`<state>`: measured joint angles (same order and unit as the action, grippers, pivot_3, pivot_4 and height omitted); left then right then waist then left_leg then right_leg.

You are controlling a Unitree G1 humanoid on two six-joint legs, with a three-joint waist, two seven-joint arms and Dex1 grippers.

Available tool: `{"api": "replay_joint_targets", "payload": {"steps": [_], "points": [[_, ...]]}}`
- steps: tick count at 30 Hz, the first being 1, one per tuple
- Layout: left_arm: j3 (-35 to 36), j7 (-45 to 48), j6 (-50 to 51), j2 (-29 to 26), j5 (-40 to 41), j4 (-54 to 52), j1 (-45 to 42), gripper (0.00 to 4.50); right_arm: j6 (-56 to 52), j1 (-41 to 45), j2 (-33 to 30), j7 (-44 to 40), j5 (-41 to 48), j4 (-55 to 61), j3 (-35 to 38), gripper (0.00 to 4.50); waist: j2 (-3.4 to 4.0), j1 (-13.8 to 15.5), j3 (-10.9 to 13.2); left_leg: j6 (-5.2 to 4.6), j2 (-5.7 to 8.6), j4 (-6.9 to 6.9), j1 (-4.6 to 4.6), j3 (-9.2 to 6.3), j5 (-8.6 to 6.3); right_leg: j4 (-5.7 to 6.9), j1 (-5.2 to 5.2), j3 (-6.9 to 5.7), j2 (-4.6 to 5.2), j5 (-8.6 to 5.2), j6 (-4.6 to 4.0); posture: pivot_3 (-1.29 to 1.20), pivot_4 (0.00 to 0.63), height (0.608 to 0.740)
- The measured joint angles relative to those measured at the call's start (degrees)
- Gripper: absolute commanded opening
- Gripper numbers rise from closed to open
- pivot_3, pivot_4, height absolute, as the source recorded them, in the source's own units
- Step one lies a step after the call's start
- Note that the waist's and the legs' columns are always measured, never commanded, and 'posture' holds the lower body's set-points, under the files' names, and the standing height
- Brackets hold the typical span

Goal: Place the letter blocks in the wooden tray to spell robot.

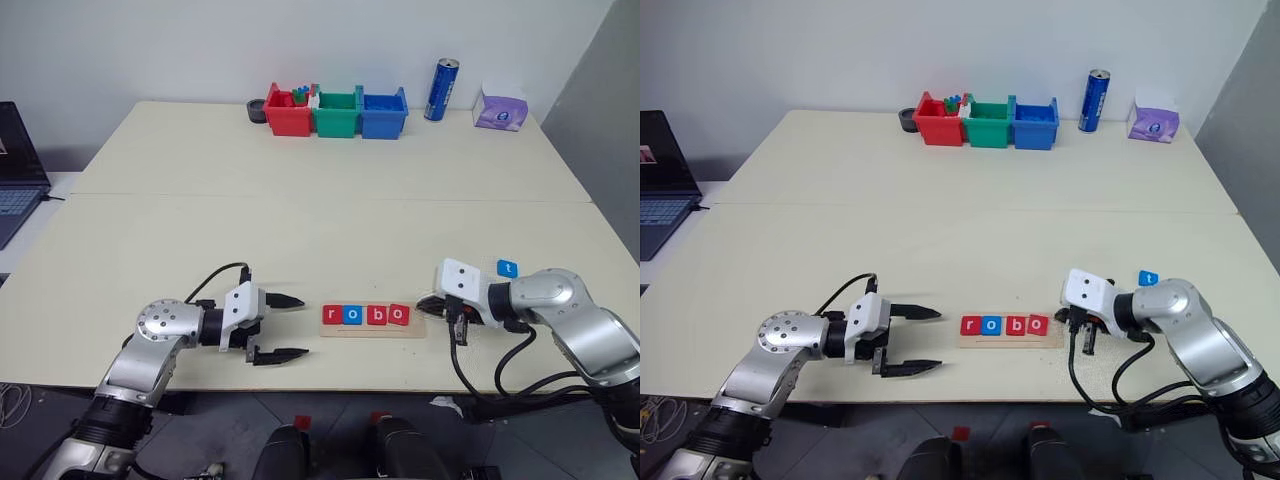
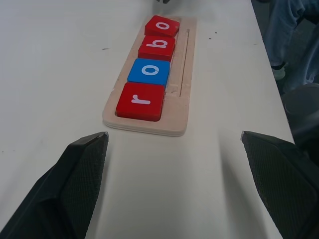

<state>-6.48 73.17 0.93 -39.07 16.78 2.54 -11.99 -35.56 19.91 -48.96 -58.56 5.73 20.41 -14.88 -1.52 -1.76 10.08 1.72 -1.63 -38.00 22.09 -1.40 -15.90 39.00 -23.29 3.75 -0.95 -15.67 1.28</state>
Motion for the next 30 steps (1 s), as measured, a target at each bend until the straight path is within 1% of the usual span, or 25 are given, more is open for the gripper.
{"api": "replay_joint_targets", "payload": {"steps": [11, 22, 28, 30], "points": [[-0.05, -0.01, -0.1, 0.05, -0.03, 0.33, -0.37, 4.5, 1.51, -0.74, 0.26, -0.07, -2.4, 0.03, -3.73, 0.01, 0.0, 0.0, 0.0, 0.0, 0.0, 0.0, 0.0, -0.01, 0.0, 0.0, 0.0, 0.01, 0.0, 0.01, -0.01, 0.0, 0.15, 0.74], [-0.06, -0.04, -0.06, 0.04, -0.03, 0.25, -0.34, 4.5, 1.46, 2.55, 2.95, -0.13, -3.63, -0.62, -7.07, 0.01, 0.0, -0.02, 0.0, 0.0, 0.0, 0.0, 0.0, -0.01, 0.0, 0.0, 0.0, 0.0, 0.0, 0.04, -0.07, 0.0, 0.15, 0.74], [-0.06, -0.05, -0.08, 0.05, -0.04, 0.25, -0.34, 4.5, 1.22, 3.81, 4.39, -0.25, -3.93, -0.62, -7.53, 0.01, 0.0, -0.02, 0.0, 0.0, 0.0, 0.0, 0.0, -0.02, 0.0, 0.0, 0.0, -0.01, 0.0, 0.05, -0.09, 0.0, 0.15, 0.74], [-0.06, -0.05, -0.1, 0.05, -0.05, 0.25, -0.34, 4.5, 1.17, 3.88, 4.56, -0.26, -3.93, -0.62, -7.65, 0.01, 0.0, -0.02, 0.0, 0.0, 0.0, -0.01, 0.0, -0.03, 0.0, 0.0, 0.0, -0.01, 0.0, 0.14, -0.24, 0.0, 0.15, 0.74]]}}
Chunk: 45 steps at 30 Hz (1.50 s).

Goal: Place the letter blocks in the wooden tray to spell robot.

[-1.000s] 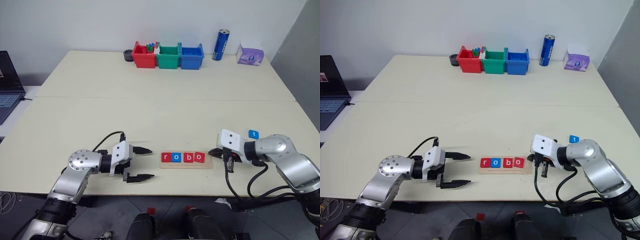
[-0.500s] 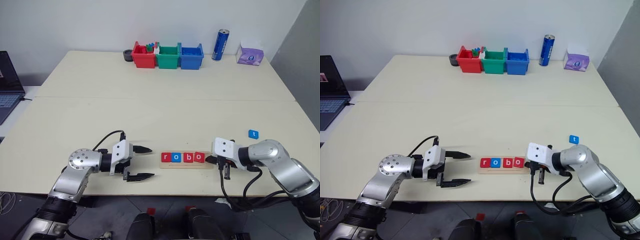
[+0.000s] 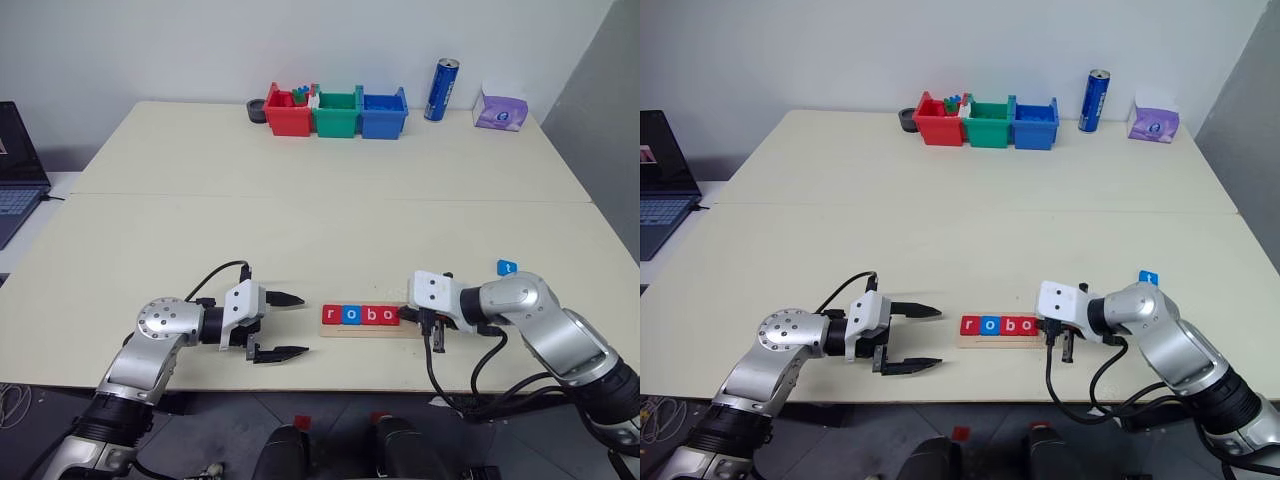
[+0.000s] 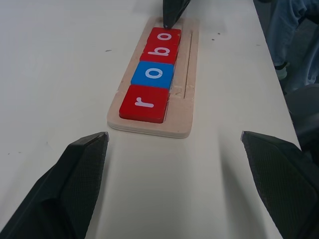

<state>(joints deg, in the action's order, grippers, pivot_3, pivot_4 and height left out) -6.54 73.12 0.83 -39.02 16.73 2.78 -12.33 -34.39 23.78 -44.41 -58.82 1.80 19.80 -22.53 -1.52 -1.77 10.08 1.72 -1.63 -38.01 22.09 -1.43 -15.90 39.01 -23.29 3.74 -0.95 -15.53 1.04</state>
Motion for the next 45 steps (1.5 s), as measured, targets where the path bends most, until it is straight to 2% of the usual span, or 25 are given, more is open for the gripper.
{"api": "replay_joint_targets", "payload": {"steps": [14, 17, 18, 24, 28, 34, 45], "points": [[0.0, -0.35, 0.05, 0.07, 0.01, -0.03, 0.01, 4.5, -4.81, 1.3, 1.64, 1.38, 3.91, 3.1, 3.42, 0.01, 0.0, -0.02, 0.0, 0.0, 0.0, 0.01, 0.01, 0.0, 0.0, 0.0, 0.0, -0.02, 0.0, 0.0, 0.01, 0.0, 0.15, 0.74], [0.0, -0.5, 0.05, 0.15, 0.05, -0.03, 0.0, 4.5, -6.68, -0.82, 6.09, 6.48, 5.64, 3.61, 8.95, 0.56, 0.0, -0.01, 0.0, 0.0, 0.0, 0.0, 0.02, -0.01, 0.0, 0.02, 0.0, -0.01, 0.0, 0.0, 0.0, 0.0, 0.15, 0.74], [0.0, -0.55, 0.05, 0.2, 0.06, -0.03, 0.0, 4.5, -7.22, -1.3, 7.37, 8.89, 6.18, 3.62, 11.74, 0.87, 0.0, 0.01, 0.0, 0.0, 0.01, -0.01, 0.03, 0.0, 0.0, 0.03, 0.0, 0.0, 0.0, 0.0, 0.0, 0.0, 0.15, 0.74], [0.17, -1.21, 0.05, 0.34, 0.25, -0.16, 0.79, 4.5, -9.07, -9.62, 17.74, 28.61, 5.86, 3.67, 33.22, 3.08, -0.05, 0.26, -0.04, 0.01, 0.04, 0.03, 0.08, -0.02, 0.0, 0.01, -0.01, 0.02, 0.04, 0.01, -0.02, 0.0, 0.15, 0.74], [0.19, -1.21, 0.04, 0.32, 0.41, -0.21, 0.82, 4.5, -8.45, -15.55, 23.31, 38.41, 3.82, 4.02, 38.1, 4.49, 0.0, 0.04, -0.06, 0.01, 0.01, 0.05, 0.05, -0.01, 0.0, 0.05, -0.03, 0.1, 0.03, 0.01, -0.02, 0.0, 0.15, 0.74], [0.16, -1.06, 0.04, 0.33, 0.46, -0.21, 0.58, 4.5, -5.27, -18.75, 29.97, 48.22, 1.74, 2.58, 39.4, 4.49, 0.06, -0.48, -0.06, 0.01, -0.01, 0.05, -0.09, 0.08, 0.0, 0.07, -0.01, 0.22, -0.03, -0.13, 0.23, 0.0, 0.15, 0.74], [0.04, -0.27, 0.02, 0.36, 0.43, -0.16, -0.11, 4.5, 0.9, -8.67, 31.76, 55.99, 2.78, -17.96, 42.45, 4.49, 0.08, -0.54, -0.05, 0.0, 0.02, 0.1, -0.08, 0.18, 0.0, 0.04, -0.02, 0.25, -0.04, 0.02, -0.02, 0.0, 0.15, 0.74]]}}
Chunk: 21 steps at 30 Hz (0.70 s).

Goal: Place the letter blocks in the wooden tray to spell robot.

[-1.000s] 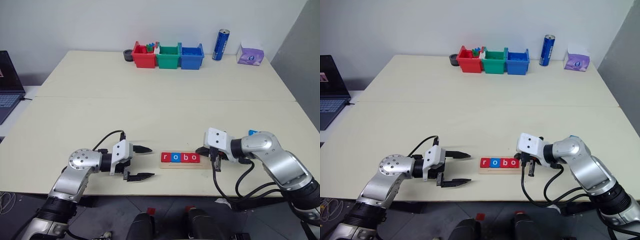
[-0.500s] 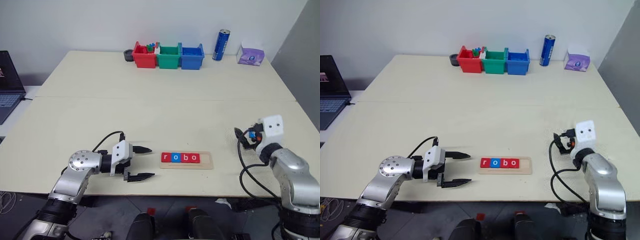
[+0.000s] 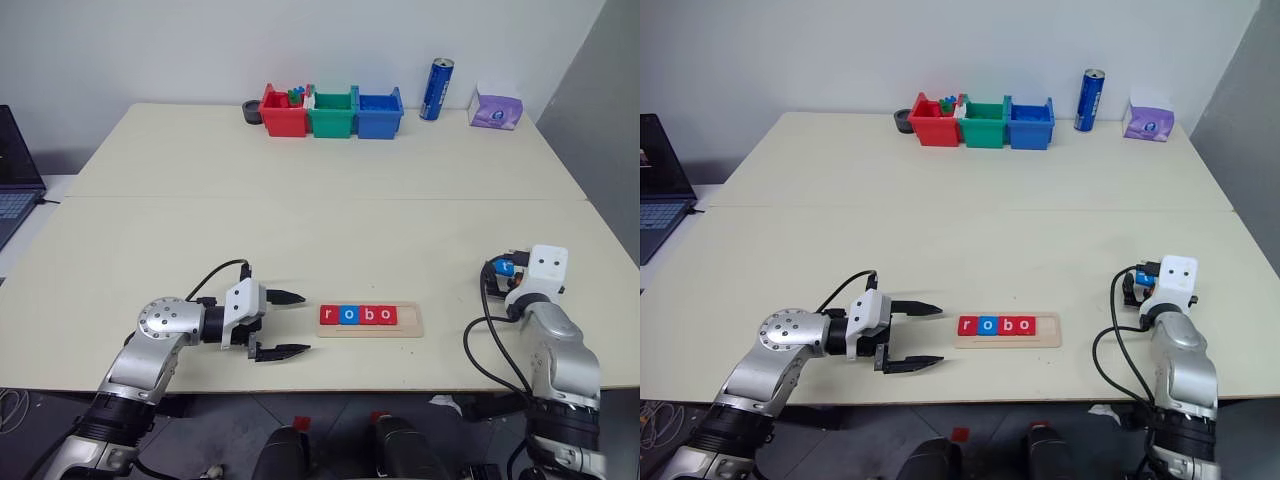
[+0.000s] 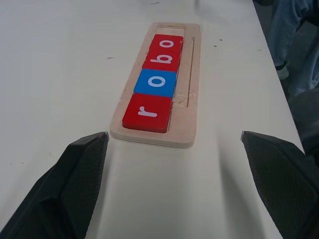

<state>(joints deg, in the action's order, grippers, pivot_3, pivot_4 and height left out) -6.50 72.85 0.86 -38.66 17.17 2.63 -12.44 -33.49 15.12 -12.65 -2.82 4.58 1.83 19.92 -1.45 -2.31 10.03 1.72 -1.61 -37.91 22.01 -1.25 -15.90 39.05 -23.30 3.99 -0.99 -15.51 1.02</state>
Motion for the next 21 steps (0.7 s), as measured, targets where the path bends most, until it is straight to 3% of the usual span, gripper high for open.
{"api": "replay_joint_targets", "payload": {"steps": [3, 6, 13, 21], "points": [[-0.01, -0.07, 0.0, 0.01, -0.01, -0.02, -0.02, 4.5, 0.72, 2.44, -0.08, 0.98, 0.18, -3.25, 0.18, 4.49, 0.0, -0.06, 0.0, 0.0, -0.01, 0.0, 0.0, -0.01, 0.0, 0.0, 0.0, 0.0, 0.0, 0.0, 0.0, 0.0, 0.15, 0.74], [-0.01, -0.21, 0.0, 0.01, -0.01, -0.03, 0.0, 4.5, 0.42, 3.12, -0.07, 1.65, 1.14, -3.97, 0.29, 3.93, 0.0, -0.09, -0.01, 0.0, -0.01, -0.01, 0.0, -0.01, 0.0, 0.0, 0.0, 0.01, 0.0, 0.0, 0.0, 0.0, 0.15, 0.74], [0.0, -0.25, 0.01, -0.01, -0.06, -0.05, 0.04, 4.5, -3.29, 2.62, 1.23, 3.76, 2.23, -0.88, 0.39, 1.51, -0.01, 0.36, -0.02, 0.0, 0.0, -0.02, 0.03, -0.07, 0.0, -0.01, 0.02, 0.01, 0.02, 0.0, 0.01, 0.0, 0.15, 0.74], [-0.2, -1.05, 2.61, -0.07, -0.01, -3.16, -0.28, 4.5, -13.12, -8.99, 5.28, 4.32, 4.83, 18.54, -2.26, 1.47, 0.02, 0.46, -0.04, 0.0, -0.06, 0.04, 0.09, -0.2, 0.0, -0.02, 0.0, -0.01, 0.01, -0.07, 0.03, 0.0, 0.15, 0.74]]}}
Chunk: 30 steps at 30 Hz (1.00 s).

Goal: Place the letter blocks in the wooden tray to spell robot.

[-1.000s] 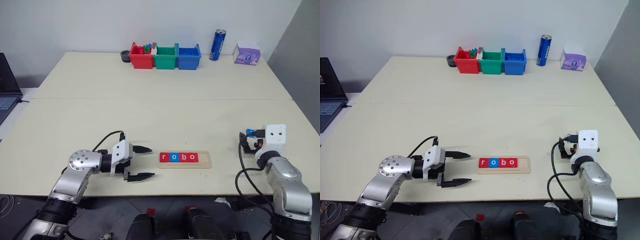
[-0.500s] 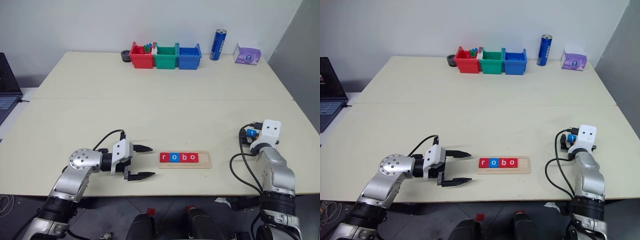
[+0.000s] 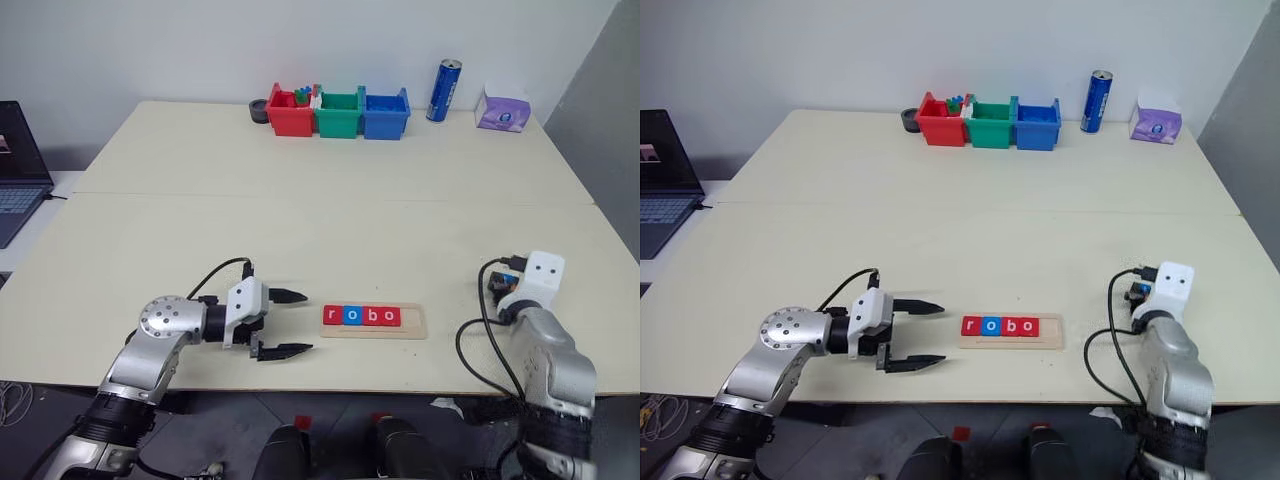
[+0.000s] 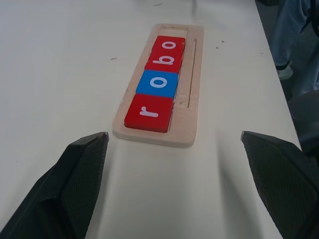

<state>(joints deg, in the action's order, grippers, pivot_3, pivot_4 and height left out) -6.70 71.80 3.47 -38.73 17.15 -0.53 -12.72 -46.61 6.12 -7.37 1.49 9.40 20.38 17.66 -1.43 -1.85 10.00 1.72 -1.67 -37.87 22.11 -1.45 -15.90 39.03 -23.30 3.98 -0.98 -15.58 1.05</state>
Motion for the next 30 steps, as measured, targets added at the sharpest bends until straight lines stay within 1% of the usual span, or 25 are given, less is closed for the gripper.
{"api": "replay_joint_targets", "payload": {"steps": [3, 6, 9, 15, 17, 18, 19, 23, 24, 25, 27, 30], "points": [[-0.02, 0.05, 0.96, -0.23, 0.05, -0.39, -0.14, 4.5, -4.79, -6.87, 2.24, -0.18, 1.03, 10.24, -4.26, 1.47, 0.01, -0.1, -0.01, 0.0, -0.07, 0.0, -0.02, -0.03, 0.0, 0.01, 0.0, -0.01, 0.01, -0.14, 0.17, 0.0, 0.15, 0.74], [0.0, 0.25, 1.15, -0.31, 0.09, -0.8, -0.26, 4.5, -7.8, -11.13, 5.04, 0.45, 1.23, 16.63, -8.0, 1.47, 0.0, -0.49, -0.02, 0.0, -0.09, -0.01, -0.08, -0.02, 0.0, 0.02, 0.0, 0.02, 0.01, -0.16, 0.16, 0.0, 0.15, 0.74], [-0.01, 0.51, 1.1, -0.3, 0.09, -0.75, -0.43, 4.5, -9.26, -12.1, 7.46, 1.54, 1.11, 19.0, -10.08, 1.47, 0.0, -0.7, -0.02, 0.01, -0.09, -0.03, -0.11, -0.01, 0.01, 0.04, 0.01, 0.01, 0.01, -0.15, 0.15, 0.0, 0.15, 0.74], [-0.03, 1.45, 0.03, -0.28, 0.0, 1.17, -1.05, 4.5, -11.04, -12.91, 8.98, 3.01, 0.78, 20.17, -11.04, 1.47, -0.06, -0.7, -0.05, 0.01, -0.07, -0.01, -0.1, 0.01, 0.0, -0.02, 0.01, 0.01, 0.01, -0.16, 0.14, 0.0, 0.15, 0.74], [-0.03, 1.46, -0.35, -0.27, -0.01, 1.3, -1.05, 4.5, -10.67, -13.19, 10.23, 3.54, 0.79, 20.32, -10.87, 2.22, -0.1, -0.7, -0.07, 0.02, -0.08, 0.01, -0.09, 0.01, 0.0, -0.02, 0.01, 0.01, 0.02, -0.18, 0.12, 0.0, 0.15, 0.74], [-0.03, 1.46, -0.42, -0.26, -0.02, 1.39, -1.04, 4.5, -10.39, -13.37, 10.77, 3.63, 0.83, 20.41, -10.88, 2.47, -0.1, -0.7, -0.08, 0.02, -0.09, 0.01, -0.08, -0.01, 0.0, -0.02, 0.01, 0.0, 0.03, -0.18, 0.11, 0.0, 0.15, 0.74], [-0.03, 1.46, -0.53, -0.26, -0.03, 1.48, -1.04, 4.5, -10.07, -13.38, 11.05, 3.62, 0.86, 20.43, -10.96, 2.8, -0.1, -0.7, -0.08, 0.02, -0.1, 0.01, -0.08, -0.02, 0.0, -0.02, 0.01, -0.01, 0.03, -0.19, 0.1, 0.0, 0.15, 0.74], [-0.03, 1.59, -1.86, -0.26, -0.03, 2.51, -0.92, 4.5, -9.7, -12.08, 10.5, 3.41, 0.87, 20.53, -11.31, 4.2, -0.07, -0.75, -0.06, 0.01, -0.06, 0.0, -0.08, 0.0, 0.0, -0.02, 0.01, 0.01, 0.03, -0.18, 0.1, 0.0, 0.15, 0.74], [-0.03, 1.61, -2.26, -0.26, -0.05, 3.12, -0.78, 4.5, -9.84, -11.3, 9.54, 3.0, 0.88, 20.55, -11.16, 4.48, -0.05, -0.79, -0.04, 0.01, -0.04, 0.0, -0.08, 0.0, 0.0, -0.01, 0.0, 0.0, 0.03, -0.18, 0.11, 0.0, 0.15, 0.74], [-0.03, 1.62, -2.44, -0.26, -0.07, 3.29, -0.69, 4.5, -9.91, -10.81, 8.91, 2.73, 0.89, 20.61, -11.08, 4.48, -0.05, -0.86, -0.04, 0.01, -0.04, 0.0, -0.08, -0.01, 0.0, -0.02, -0.01, 0.0, 0.03, -0.18, 0.11, 0.0, 0.15, 0.74], [-0.05, 1.72, -2.79, -0.24, -0.11, 3.62, -0.46, 4.5, -10.51, -7.66, 5.73, 0.92, 1.44, 20.81, -10.14, 4.48, -0.03, -0.99, -0.02, 0.01, 0.0, 0.0, -0.08, 0.01, 0.0, -0.02, -0.04, -0.01, 0.03, -0.16, 0.14, 0.0, 0.15, 0.74], [-0.06, 1.98, -2.99, -0.23, -0.18, 3.99, -0.46, 4.5, -12.62, -1.96, -0.56, -3.88, 4.59, 20.86, -6.32, 4.48, -0.04, -1.05, -0.01, 0.01, 0.05, -0.02, -0.06, 0.01, 0.0, -0.04, -0.03, -0.02, 0.02, -0.16, 0.16, 0.0, 0.15, 0.74]]}}
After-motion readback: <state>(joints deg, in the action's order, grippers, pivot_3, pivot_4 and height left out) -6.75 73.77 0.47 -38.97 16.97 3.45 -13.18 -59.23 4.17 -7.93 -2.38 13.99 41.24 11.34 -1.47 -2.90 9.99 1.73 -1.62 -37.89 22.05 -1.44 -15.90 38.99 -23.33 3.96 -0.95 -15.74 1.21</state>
